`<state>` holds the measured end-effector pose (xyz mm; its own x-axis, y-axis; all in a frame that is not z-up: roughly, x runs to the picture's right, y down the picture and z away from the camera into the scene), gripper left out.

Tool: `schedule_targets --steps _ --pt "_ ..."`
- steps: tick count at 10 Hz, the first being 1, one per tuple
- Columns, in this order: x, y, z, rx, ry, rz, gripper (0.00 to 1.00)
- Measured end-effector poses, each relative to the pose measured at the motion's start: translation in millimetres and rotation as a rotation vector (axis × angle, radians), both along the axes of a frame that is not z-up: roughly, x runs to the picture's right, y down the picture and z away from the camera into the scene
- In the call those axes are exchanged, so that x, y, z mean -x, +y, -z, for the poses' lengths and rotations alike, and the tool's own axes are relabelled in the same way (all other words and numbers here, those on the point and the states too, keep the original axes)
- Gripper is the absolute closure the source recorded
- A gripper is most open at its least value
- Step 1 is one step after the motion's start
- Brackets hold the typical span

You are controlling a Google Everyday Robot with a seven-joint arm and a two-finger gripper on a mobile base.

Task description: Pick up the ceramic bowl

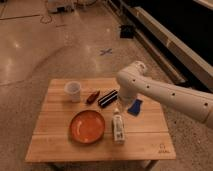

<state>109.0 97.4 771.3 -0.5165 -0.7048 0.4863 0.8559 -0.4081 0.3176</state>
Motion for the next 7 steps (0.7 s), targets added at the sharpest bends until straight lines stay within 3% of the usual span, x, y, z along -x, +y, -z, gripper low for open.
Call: schedule_targets --steps 3,5,6,7 --pt "7 -3 4.5 -0.004 -0.004 0.011 0.55" --pt "1 -1 0.3 0.004 -0.035 0.052 0.55" --pt "2 -2 2.5 0.028 -0.030 0.032 0.55" --pt "11 2 5.3 0.022 -0.020 0.018 0.55"
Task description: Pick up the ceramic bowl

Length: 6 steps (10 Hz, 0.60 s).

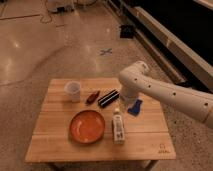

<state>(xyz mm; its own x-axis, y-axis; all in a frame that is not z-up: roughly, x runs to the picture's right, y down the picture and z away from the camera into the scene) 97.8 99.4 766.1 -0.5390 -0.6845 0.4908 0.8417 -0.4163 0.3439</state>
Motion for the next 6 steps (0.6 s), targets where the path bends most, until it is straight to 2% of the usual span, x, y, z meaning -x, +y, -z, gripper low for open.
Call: schedule_targets --steps 2,6 --pt "19 1 -2.4 -0.013 -0.006 0.016 0.55" --pt "-7 1 -0.3 0.007 -0.011 0.024 0.55"
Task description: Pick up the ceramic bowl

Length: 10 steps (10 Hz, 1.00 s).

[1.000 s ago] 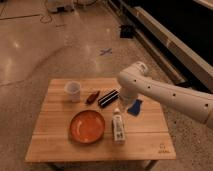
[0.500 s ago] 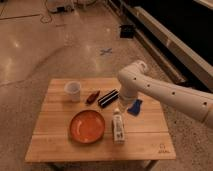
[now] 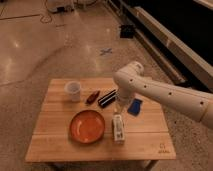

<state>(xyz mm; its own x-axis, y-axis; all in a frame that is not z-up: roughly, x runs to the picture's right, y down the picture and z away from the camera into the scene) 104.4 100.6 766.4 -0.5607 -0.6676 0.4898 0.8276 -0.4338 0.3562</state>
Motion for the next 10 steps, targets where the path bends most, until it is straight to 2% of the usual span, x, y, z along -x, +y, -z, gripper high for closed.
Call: schedule_targets --steps 2,4,7,10 --pt "10 1 -0.9 0.004 -0.020 0.039 0.55" --pt "23 0 -0.8 0.001 -0.010 0.024 0.55" --pt "3 5 -2.5 0.011 -0.014 0.036 0.55" --pt "21 4 -1.9 0.017 -0.025 0.038 0.55"
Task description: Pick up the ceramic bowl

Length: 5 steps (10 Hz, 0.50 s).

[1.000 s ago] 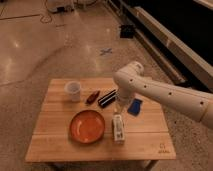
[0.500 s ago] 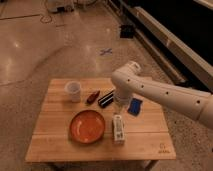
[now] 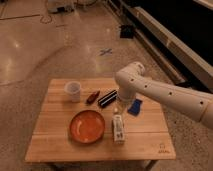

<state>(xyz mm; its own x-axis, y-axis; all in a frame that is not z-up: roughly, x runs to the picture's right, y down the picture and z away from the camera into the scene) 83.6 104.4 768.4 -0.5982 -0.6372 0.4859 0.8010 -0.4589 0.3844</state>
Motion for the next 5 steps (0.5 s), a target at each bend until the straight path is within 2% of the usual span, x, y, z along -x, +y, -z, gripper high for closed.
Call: schedule_targets --steps 1,3,5 --pt "2 -1 -0.5 -0.004 0.004 0.000 0.55" --pt "-12 2 -2.0 -0.004 0.008 -0.001 0.55" --pt "-9 5 -0.4 0.008 -0.021 0.027 0.55"
